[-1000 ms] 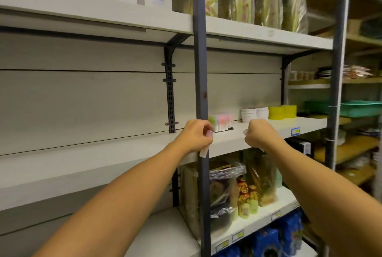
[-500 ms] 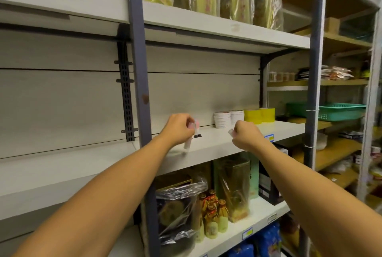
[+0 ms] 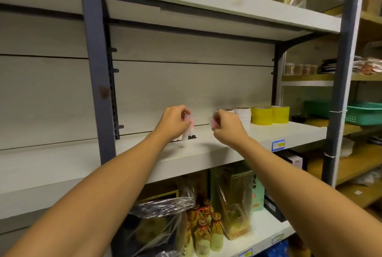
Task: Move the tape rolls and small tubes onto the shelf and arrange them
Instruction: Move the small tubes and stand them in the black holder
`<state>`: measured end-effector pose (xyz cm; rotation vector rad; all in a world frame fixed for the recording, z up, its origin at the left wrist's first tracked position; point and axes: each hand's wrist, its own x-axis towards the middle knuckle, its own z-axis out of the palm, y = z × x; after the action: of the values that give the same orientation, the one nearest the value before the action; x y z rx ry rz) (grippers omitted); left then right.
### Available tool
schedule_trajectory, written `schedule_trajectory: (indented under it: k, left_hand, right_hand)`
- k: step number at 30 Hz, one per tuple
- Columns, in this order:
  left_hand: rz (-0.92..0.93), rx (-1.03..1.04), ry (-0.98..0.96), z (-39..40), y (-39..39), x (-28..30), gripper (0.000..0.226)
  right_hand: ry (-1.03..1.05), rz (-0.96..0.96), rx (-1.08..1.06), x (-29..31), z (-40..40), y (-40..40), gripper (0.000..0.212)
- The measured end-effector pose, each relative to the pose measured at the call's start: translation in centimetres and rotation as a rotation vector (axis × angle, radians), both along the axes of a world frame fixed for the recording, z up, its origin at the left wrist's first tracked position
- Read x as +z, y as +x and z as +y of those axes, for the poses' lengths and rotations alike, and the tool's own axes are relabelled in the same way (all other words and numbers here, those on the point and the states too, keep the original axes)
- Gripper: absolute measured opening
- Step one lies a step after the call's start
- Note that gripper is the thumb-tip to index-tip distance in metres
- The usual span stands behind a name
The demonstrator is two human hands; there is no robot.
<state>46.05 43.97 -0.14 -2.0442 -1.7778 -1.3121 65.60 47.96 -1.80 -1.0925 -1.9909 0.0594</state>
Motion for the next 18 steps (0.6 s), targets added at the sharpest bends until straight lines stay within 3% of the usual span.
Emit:
schedule_trajectory:
  k: [8,12,18]
  left_hand:
    - [0.018,-0.014,0.067,6.1,-0.3,0.7,0.021]
    - [0.031,-0.017,0.077,8.6,-0.6,1.1,0.023]
    - [0.090,0.058,0.061,10.8,-0.5,0.3,0.025]
  right_hand:
    - [0.018,0.024,0.064,0.4,6.8,-2.1,0.008]
    - [0.010,0.153,0.111,1.2,9.9,-3.4,0.009]
    - [0.027,0.202,0.252,0.6,13.4,-4.2,0.030]
